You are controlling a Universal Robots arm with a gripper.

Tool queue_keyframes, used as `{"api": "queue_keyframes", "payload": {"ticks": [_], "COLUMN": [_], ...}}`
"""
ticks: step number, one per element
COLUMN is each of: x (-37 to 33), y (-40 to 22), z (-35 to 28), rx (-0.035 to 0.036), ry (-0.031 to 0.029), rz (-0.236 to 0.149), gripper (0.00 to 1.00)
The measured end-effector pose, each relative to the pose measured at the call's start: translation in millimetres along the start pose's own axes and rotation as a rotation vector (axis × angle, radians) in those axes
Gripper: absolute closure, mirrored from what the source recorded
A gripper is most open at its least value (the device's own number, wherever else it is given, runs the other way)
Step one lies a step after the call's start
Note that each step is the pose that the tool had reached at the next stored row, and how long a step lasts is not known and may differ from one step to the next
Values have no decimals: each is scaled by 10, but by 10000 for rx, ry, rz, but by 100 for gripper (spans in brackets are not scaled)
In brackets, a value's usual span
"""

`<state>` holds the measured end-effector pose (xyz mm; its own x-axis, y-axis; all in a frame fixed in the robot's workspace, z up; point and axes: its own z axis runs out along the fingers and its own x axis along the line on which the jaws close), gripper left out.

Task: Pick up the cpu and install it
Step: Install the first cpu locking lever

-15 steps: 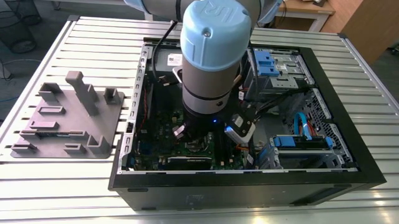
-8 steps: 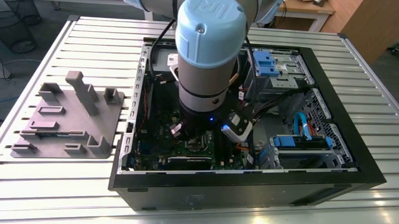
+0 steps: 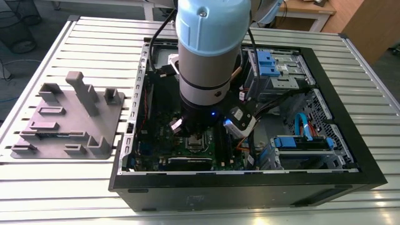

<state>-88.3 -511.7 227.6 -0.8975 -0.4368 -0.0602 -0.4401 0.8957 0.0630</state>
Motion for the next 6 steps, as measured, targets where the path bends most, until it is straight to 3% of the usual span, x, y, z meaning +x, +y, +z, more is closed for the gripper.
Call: {"api": "queue_keyframes", "payload": {"ticks": [6], "x": [-1], "y": [3], "z": [-2], "rx": [20], "ry": [10], "rz": [-1], "gripper": [89]}}
